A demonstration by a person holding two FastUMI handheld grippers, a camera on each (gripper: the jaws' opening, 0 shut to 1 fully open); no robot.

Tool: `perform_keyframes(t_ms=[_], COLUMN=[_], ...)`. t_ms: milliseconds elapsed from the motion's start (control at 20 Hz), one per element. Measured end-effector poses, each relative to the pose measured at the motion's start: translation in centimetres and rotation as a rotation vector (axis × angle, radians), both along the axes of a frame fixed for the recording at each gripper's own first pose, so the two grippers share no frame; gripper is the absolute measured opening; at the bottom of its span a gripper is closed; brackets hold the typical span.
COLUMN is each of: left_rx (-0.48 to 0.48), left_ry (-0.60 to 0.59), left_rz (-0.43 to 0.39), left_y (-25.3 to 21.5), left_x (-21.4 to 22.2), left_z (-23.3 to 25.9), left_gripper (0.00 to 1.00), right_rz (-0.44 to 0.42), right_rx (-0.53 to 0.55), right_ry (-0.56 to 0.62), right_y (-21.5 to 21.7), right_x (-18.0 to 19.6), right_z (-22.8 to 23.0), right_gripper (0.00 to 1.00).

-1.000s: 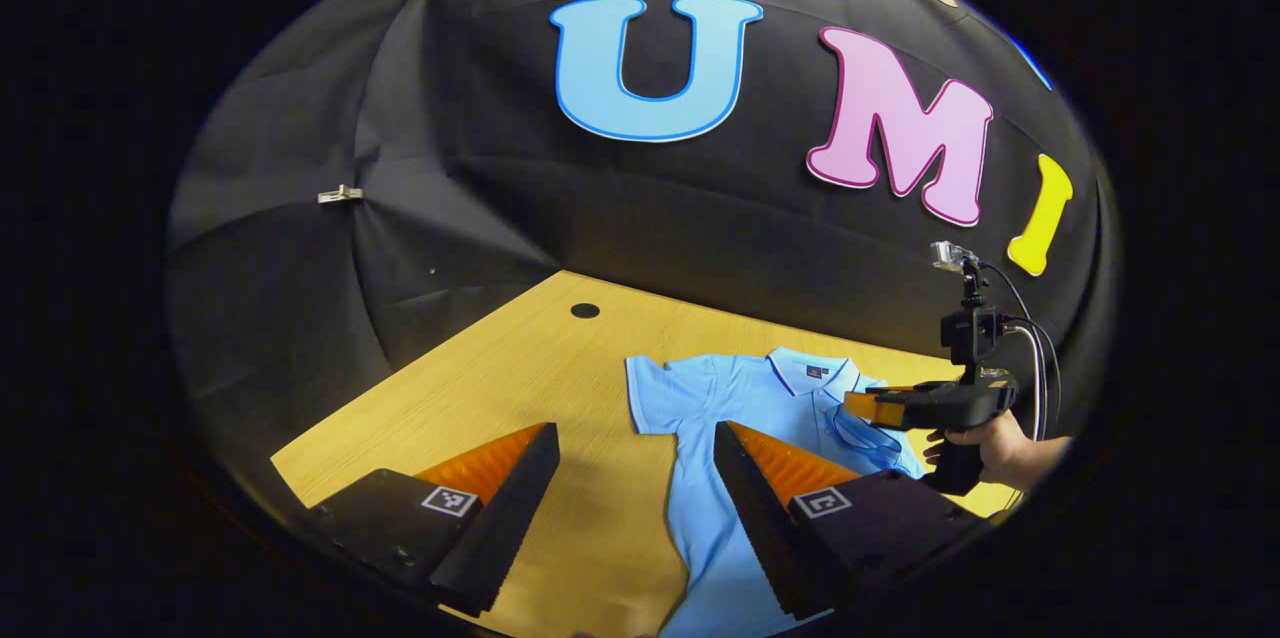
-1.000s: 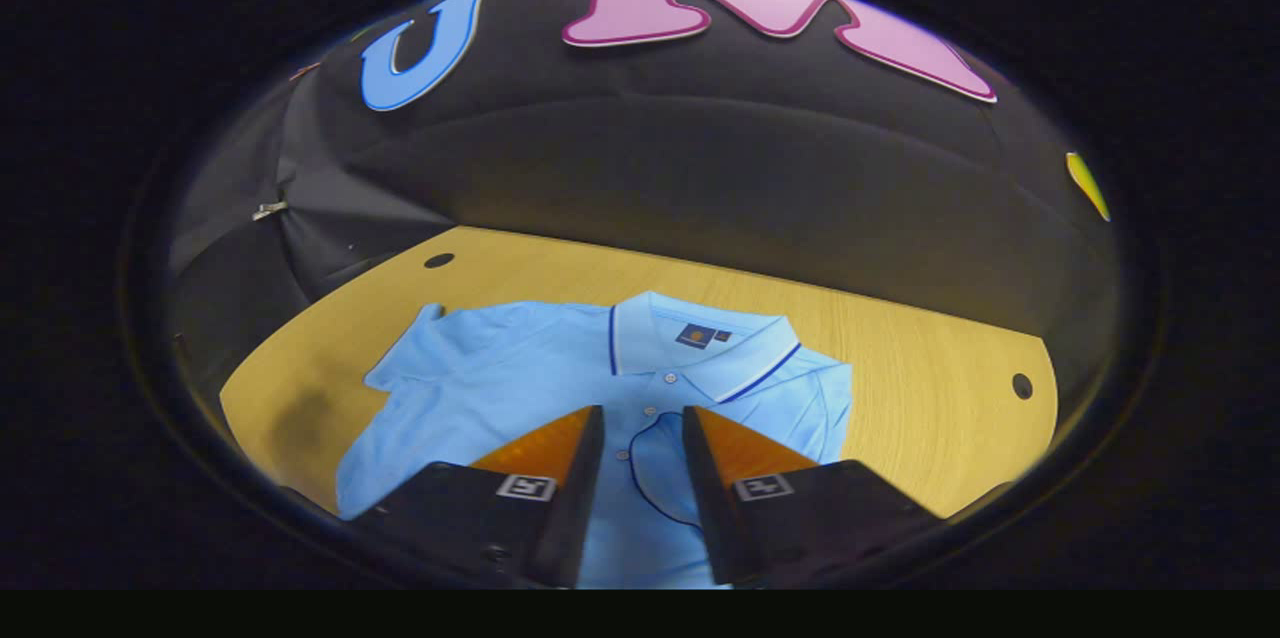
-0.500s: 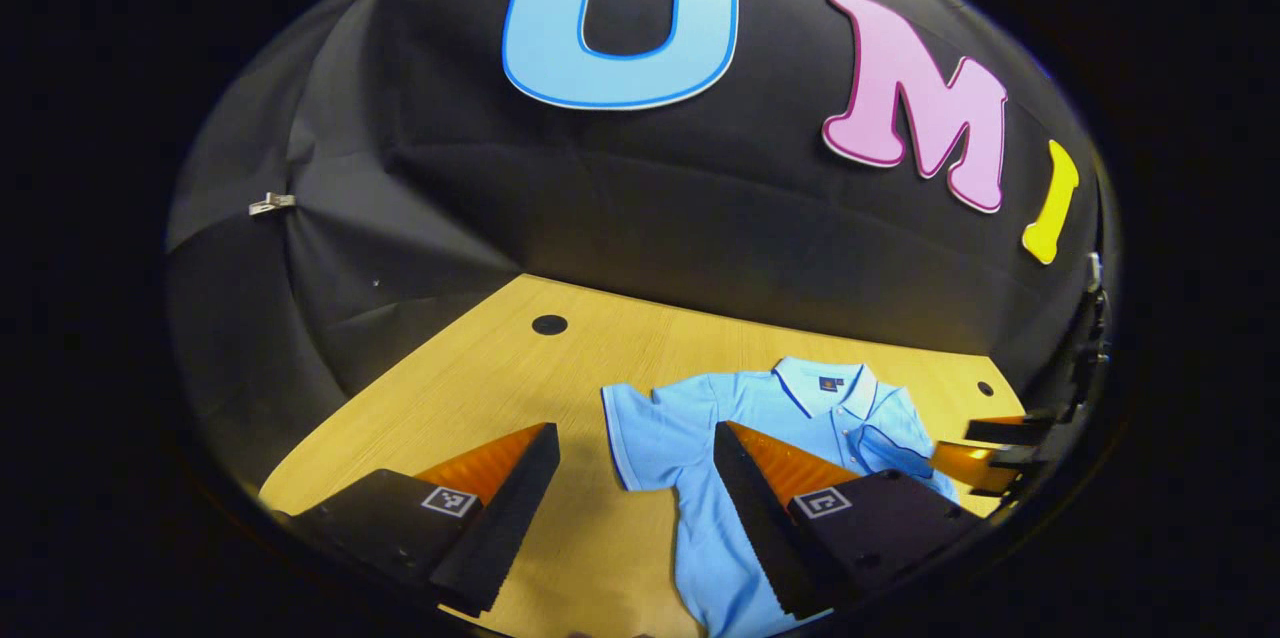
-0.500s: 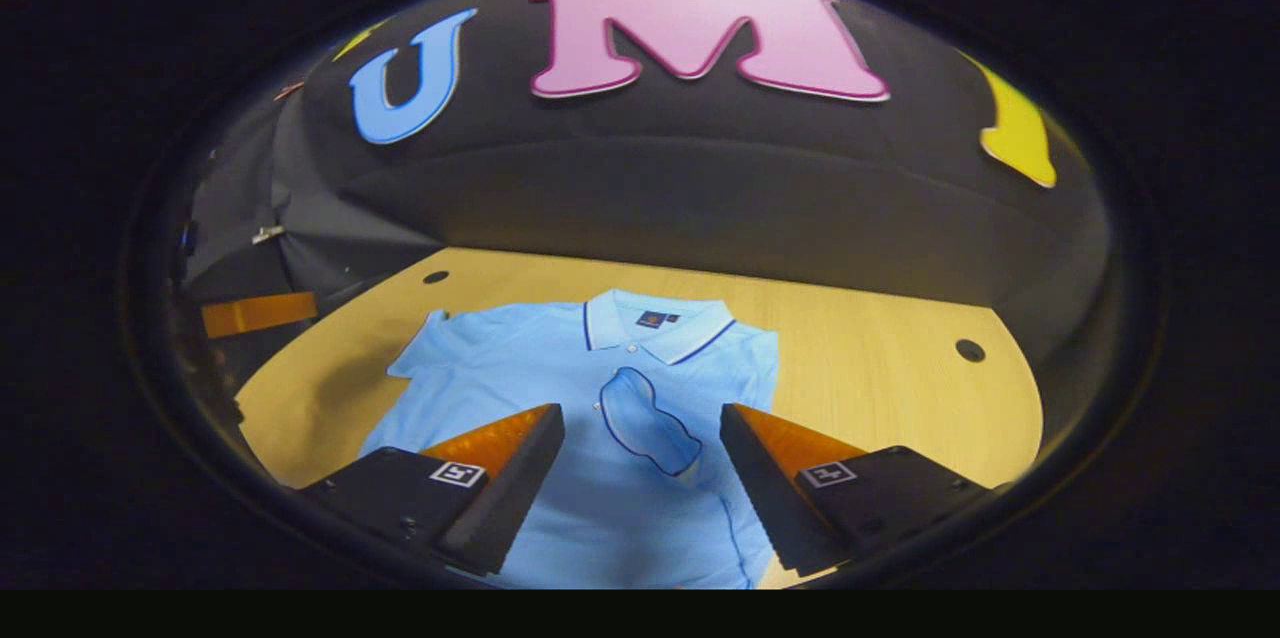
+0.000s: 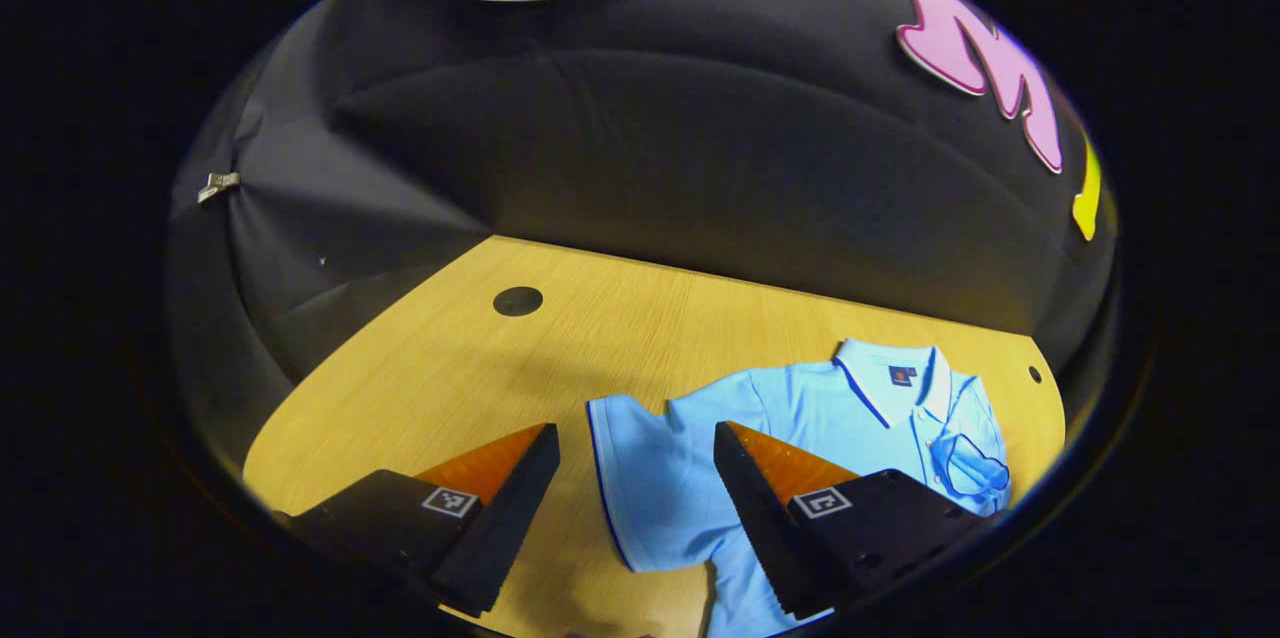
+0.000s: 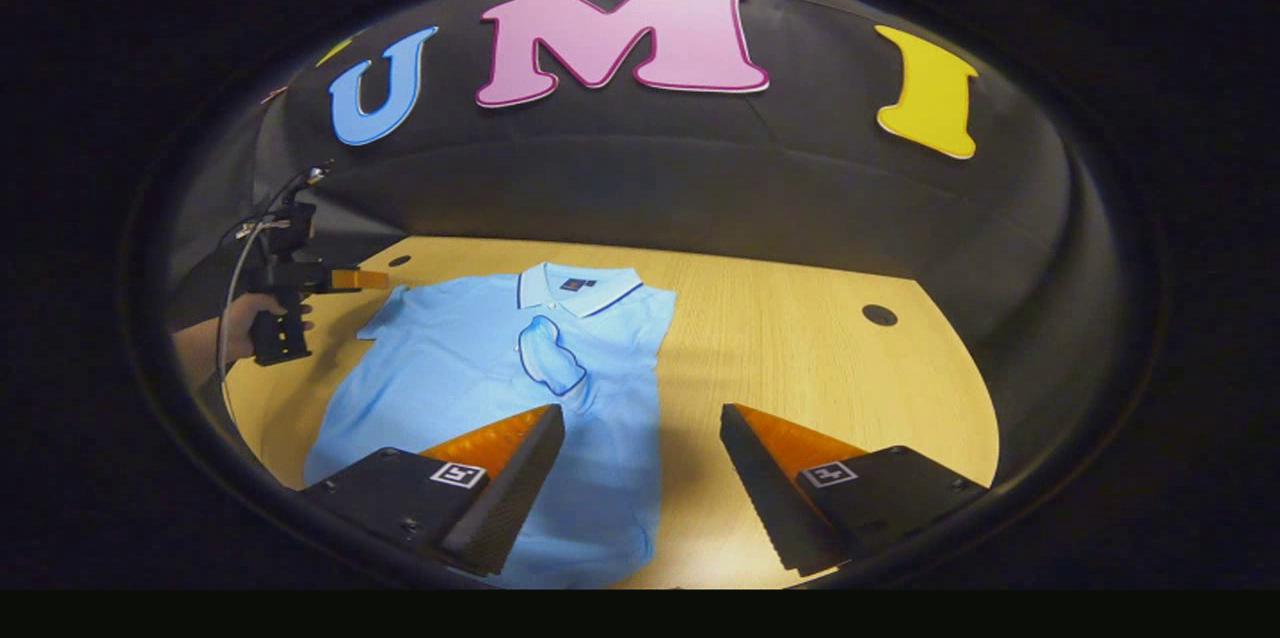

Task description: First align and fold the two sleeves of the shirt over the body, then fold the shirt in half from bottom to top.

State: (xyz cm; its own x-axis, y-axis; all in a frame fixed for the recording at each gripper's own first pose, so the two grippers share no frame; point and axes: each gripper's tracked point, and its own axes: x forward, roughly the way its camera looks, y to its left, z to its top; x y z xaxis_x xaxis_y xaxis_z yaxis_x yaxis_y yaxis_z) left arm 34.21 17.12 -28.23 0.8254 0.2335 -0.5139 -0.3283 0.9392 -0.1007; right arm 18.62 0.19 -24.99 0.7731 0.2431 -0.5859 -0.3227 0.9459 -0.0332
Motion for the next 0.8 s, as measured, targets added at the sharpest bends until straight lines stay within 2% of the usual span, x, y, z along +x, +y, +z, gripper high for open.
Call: perform_keyframes(t_ms=[250,350,550,800], left_rx=[-0.012,0.037,0.064,-0.025], left_ry=[0.084,0.081,0.124,0.089], left_rz=[-0.016,-0.035,-0.082,-0.096], left_y=[0.9,1.3,0.2,-2.0], left_x=[2.4,3.2,3.1,3.7], left_z=[-4.4,-4.4,-4.8,-4.5], left_gripper=[0.99,1.00,0.87,0.14], right_rz=[-0.005,-0.018,-0.043,-0.070], right_rx=[-0.003,0.003,0.027,0.057], right_ry=[-0.033,-0.034,-0.002,0.001], right_y=[-1.4,-1.9,-2.3,-2.4], right_x=[-1.1,-1.2,-1.2,-1.0], right_z=[0.3,-0.1,-1.0,-1.2], right_gripper=[0.96,0.98,0.98,0.98])
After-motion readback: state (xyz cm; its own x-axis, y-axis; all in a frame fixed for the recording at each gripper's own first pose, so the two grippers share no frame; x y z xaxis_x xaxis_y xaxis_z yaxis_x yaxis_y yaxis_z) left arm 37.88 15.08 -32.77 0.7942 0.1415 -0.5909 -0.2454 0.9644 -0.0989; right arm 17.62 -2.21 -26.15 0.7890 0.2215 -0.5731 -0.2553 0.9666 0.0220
